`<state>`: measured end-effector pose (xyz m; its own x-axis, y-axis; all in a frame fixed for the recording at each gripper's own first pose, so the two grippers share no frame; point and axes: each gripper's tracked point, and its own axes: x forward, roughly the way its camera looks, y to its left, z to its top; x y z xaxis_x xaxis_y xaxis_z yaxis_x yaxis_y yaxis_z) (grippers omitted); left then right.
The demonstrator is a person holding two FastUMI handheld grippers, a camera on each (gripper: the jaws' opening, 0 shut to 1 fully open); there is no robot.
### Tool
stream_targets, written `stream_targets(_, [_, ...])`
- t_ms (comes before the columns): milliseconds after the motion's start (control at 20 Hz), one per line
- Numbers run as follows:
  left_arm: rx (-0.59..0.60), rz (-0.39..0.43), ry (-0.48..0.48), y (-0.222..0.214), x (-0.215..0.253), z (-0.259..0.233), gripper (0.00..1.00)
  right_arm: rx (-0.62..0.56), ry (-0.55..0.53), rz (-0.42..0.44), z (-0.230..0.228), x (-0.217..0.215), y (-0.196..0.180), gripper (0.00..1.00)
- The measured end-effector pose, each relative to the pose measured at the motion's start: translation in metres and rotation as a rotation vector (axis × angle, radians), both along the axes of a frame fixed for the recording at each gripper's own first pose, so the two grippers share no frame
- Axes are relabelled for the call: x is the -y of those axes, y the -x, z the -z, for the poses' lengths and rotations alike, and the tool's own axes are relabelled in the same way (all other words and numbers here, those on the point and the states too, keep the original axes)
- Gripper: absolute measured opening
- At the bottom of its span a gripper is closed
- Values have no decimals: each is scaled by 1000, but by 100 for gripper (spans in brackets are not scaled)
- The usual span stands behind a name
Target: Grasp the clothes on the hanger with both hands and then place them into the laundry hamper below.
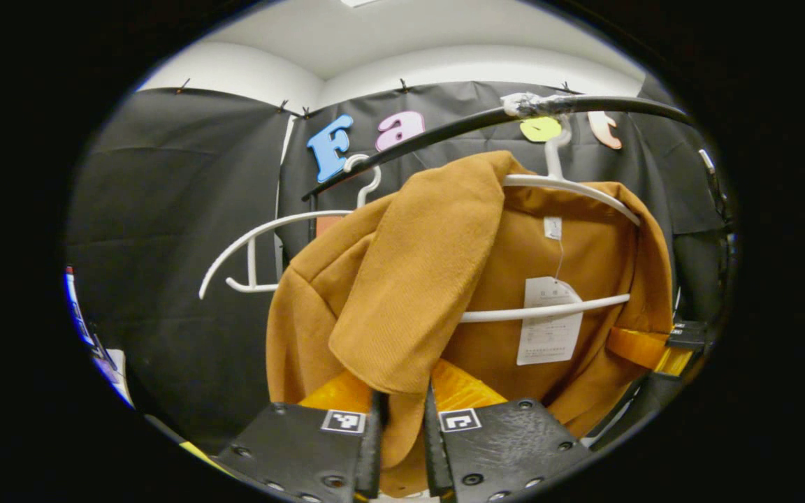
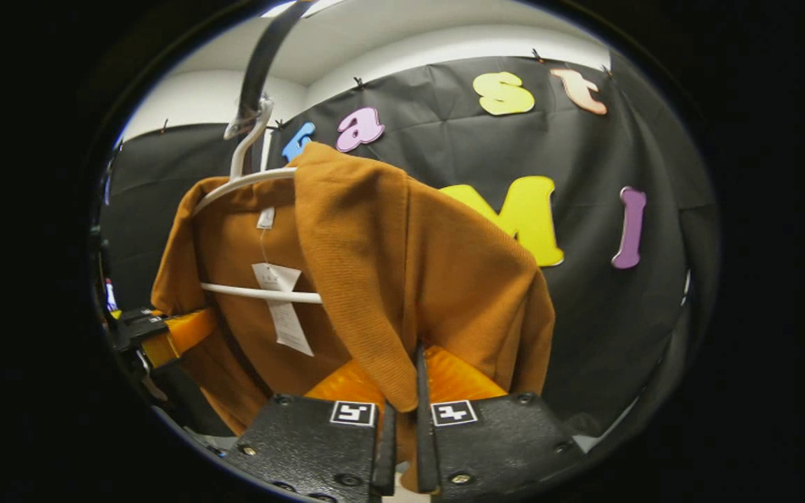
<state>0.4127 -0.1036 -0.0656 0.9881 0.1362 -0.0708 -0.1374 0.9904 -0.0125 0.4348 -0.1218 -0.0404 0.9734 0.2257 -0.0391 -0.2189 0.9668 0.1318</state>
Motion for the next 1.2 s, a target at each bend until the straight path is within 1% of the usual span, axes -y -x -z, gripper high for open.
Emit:
stream_targets(50, [-4,-4,-7,1,-2,0,20,1,-3,-22,0,2,-1,13])
stream_targets(100, [-8,-4,-9,0,-4,3,6,-3,-18,-45,-1,5,0,11])
stream_targets(150, [-9,21,-1,-2,0,4,13,-13,-50,-73,-2,5,1,10])
stream_targets(200, [-8,43,6,-1,3,4,7,-26,-99,-111,-2,3,3,8])
stream_targets(250, [-11,36,8,-3,-1,5,7,-40,-140,-143,0,2,3,8])
stream_targets(300, [-12,52,16,0,2,5,1,-47,-165,-168,-2,3,4,7])
stream_targets(350, [-14,67,22,1,5,4,5,-46,-190,-206,-5,0,5,7])
stream_targets(400, [-19,74,27,3,3,5,5,-54,-222,-247,-6,-4,8,7])
stream_targets(500, [-17,91,38,8,4,1,0,-52,-317,-354,-13,-11,18,6])
stream_targets(550, [-14,93,42,9,2,-1,0,-47,-366,-416,-20,-14,23,6])
stream_targets(600, [-10,93,45,12,-1,-6,5,-23,-417,-482,-29,-19,31,7])
stream_targets(650, [6,97,52,17,-3,-14,5,1,-453,-546,-40,-23,39,6])
stream_targets(700, [24,104,59,22,-4,-24,5,26,-475,-591,-47,-24,49,6])
stream_targets(750, [44,113,66,27,-5,-35,0,30,-486,-637,-52,-27,56,6])
stream_targets(800, [67,117,70,30,-6,-47,5,47,-505,-670,-58,-30,62,6])
stream_targets(900, [112,139,79,31,-2,-74,5,62,-568,-737,-73,-33,69,6])
stream_targets(950, [139,151,83,33,-2,-88,5,75,-616,-760,-82,-32,70,6])
stream_targets(1000, [159,152,81,35,-3,-100,0,86,-653,-786,-90,-30,73,6])
stream_targets(1200, [186,137,47,35,-23,-121,0,138,-790,-814,-118,-10,75,6])
